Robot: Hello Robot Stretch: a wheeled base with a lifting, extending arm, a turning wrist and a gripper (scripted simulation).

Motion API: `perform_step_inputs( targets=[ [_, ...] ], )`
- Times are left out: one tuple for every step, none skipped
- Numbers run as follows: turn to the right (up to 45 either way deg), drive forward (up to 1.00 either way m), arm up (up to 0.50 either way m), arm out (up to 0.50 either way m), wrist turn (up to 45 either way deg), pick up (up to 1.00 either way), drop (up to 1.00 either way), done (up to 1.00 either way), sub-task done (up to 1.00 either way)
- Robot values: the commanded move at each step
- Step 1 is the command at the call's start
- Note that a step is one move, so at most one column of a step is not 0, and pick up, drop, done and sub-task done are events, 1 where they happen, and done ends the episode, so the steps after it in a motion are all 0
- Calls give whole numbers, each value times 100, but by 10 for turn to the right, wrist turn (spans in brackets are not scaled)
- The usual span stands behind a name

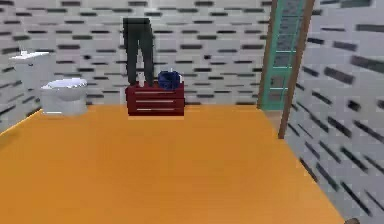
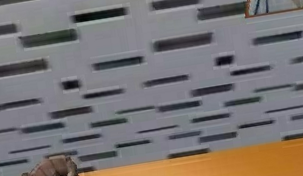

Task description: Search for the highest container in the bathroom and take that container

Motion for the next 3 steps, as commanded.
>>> perform_step_inputs(
  targets=[
    [450, 0, 0, 0, 0, 0, 0, 0, 0],
    [450, 0, 0, 0, 0, 0, 0, 0, 0],
    [0, 30, 0, 0, 0, 0, 0, 0, 0]
  ],
)
